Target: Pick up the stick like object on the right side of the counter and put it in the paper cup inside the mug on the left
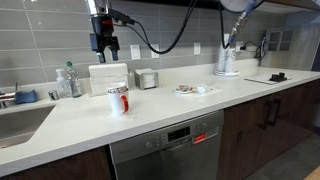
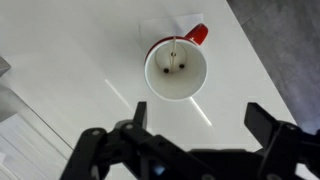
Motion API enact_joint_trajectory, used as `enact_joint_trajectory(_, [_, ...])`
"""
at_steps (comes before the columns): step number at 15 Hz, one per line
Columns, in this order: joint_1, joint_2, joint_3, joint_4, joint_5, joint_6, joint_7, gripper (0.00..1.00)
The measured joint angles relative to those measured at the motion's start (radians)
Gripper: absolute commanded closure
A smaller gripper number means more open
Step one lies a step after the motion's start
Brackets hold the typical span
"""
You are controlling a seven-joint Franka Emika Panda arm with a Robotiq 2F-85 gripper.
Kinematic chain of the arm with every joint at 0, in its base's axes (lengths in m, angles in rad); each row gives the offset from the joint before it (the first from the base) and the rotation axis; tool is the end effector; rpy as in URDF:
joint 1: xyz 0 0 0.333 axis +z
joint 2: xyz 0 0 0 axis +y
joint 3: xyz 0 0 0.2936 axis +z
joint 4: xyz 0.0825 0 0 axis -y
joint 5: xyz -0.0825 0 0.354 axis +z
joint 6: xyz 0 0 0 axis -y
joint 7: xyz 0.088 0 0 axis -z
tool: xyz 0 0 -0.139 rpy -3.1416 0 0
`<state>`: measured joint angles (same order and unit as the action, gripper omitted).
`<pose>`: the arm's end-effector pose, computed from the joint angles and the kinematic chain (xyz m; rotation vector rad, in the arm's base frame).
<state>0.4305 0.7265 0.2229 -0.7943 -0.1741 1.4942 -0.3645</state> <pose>0.5942 0.3511 0.4621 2.7676 1.4265 -0.0184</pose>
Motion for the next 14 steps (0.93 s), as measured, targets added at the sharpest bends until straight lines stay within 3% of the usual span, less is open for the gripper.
enact_joint_trajectory(3, [-0.013, -0.062, 0.004, -0.057, 0.049, 0.07, 0.084, 0.0])
enact_joint_trajectory(8, [-0.064, -0.225, 0.01, -0.252, 0.136, 0.241, 0.145, 0.0])
enact_joint_trajectory(14, [-0.138, -0.45, 0.009, -0.504, 0.215, 0.25, 0.156, 0.0])
